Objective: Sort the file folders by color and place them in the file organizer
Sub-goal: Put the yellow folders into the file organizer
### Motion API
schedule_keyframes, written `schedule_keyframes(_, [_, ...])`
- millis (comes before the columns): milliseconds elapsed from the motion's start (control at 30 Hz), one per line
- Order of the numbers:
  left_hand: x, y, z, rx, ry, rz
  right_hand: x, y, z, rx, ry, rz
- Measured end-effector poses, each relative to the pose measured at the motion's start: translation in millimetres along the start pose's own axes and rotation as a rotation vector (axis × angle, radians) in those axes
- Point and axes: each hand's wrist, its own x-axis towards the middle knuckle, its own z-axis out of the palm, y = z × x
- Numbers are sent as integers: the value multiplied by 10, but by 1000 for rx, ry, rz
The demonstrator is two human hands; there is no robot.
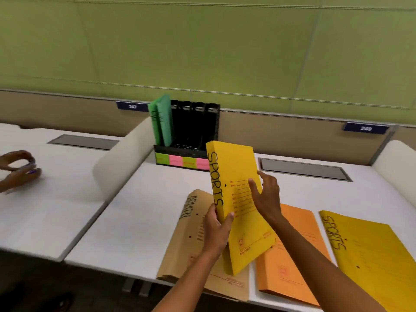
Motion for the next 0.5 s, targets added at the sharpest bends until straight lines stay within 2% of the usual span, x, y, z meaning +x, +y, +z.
schedule_keyframes(200, [239, 96, -656, 46, 181, 44, 134, -1106, 496, 145, -115, -278])
schedule_keyframes(500, [789, 194, -1379, 127, 303, 107, 624, -2265, 1009, 254, -206, -582])
